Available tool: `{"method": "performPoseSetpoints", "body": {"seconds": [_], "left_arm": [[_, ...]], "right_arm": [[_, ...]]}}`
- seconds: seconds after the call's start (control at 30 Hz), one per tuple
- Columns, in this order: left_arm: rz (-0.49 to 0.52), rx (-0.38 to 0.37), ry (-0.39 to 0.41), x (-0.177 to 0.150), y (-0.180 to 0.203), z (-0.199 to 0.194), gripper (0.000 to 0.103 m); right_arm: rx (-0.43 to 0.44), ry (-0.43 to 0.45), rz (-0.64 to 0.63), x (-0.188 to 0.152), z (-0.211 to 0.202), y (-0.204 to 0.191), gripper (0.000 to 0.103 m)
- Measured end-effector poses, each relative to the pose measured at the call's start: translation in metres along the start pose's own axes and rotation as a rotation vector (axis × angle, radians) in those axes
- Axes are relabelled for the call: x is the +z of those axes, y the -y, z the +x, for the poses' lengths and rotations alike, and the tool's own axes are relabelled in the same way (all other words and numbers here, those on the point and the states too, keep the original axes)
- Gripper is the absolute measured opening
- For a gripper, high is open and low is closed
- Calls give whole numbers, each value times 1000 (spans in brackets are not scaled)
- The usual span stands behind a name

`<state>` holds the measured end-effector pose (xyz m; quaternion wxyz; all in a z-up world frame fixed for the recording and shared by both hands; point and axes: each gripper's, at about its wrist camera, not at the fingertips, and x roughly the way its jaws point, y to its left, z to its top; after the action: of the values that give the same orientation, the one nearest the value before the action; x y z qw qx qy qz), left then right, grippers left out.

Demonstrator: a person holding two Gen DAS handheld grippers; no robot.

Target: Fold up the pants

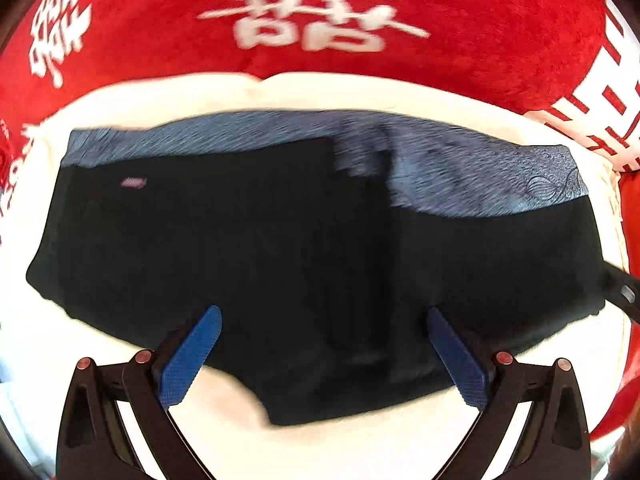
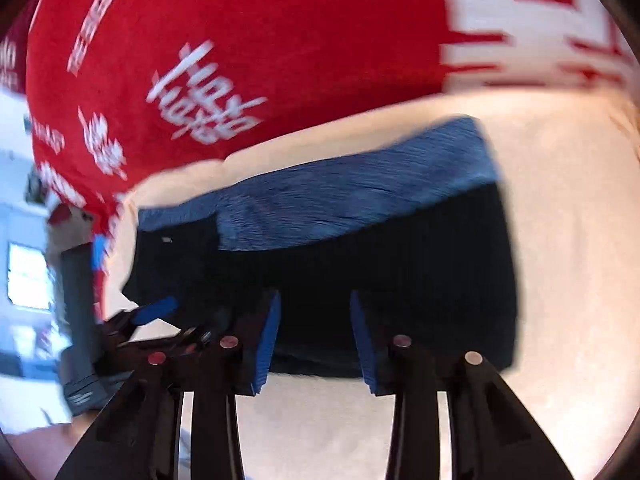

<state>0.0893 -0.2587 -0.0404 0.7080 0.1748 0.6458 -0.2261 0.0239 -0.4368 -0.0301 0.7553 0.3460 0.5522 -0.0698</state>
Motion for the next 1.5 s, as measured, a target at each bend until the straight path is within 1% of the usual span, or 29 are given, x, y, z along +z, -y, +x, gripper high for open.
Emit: {"method": "performPoseSetpoints", "body": {"seconds": [0.03, 0.1, 0.13, 0.2, 0.23, 0.27, 0.3, 0.37, 0.47, 0.63, 0.77, 0.9, 1.03, 1.13, 1.23, 1.37, 1.5], "left_arm": [[-6, 5, -4, -3, -11, -4, 103], [-2, 51, 2, -7, -30, -10, 103], [-1, 77, 9, -10, -41, -12, 103], [-21, 97, 13, -15, -60, -15, 103], [-39, 97, 6, -7, -72, -17, 103], [-66, 95, -6, -10, -84, -17, 103], [-84, 96, -13, -11, -93, -17, 103], [-116, 103, -17, -17, -110, -18, 103], [-141, 104, -18, -23, -126, -19, 103], [-177, 79, -28, -24, -136, -14, 103], [-189, 78, -30, -30, -145, -15, 103], [-189, 89, -30, -34, -150, -15, 103], [-189, 98, -39, -33, -153, -11, 103], [-197, 93, -51, -30, -155, -5, 103], [-195, 89, -51, -26, -159, 1, 103], [-198, 82, -54, -14, -153, 8, 103], [-207, 75, -54, -13, -157, 14, 103]], "right_arm": [[-13, -3, -27, 5, 11, -16, 40], [-25, -5, -51, 13, 30, -36, 40], [-58, -12, -73, 17, 45, -49, 40], [-90, -54, -110, 19, 72, -65, 40], [-109, -97, -113, 16, 87, -71, 40], [-139, -87, -122, 11, 90, -77, 43], [-148, -76, -141, 6, 89, -85, 44], [-135, -107, -139, -3, 89, -91, 45], [-170, -131, -164, -13, 86, -97, 45], [-212, -158, -184, -16, 86, -105, 48], [-238, -161, -185, -17, 88, -109, 52], [-257, -162, -184, -18, 89, -114, 53], [-257, -167, -185, -21, 89, -117, 54], [-248, -172, -188, -24, 85, -119, 54], [-257, -175, -210, -27, 84, -122, 54], [-260, -177, -225, -30, 83, -126, 56], [-261, -192, -238, -33, 86, -125, 57]]}}
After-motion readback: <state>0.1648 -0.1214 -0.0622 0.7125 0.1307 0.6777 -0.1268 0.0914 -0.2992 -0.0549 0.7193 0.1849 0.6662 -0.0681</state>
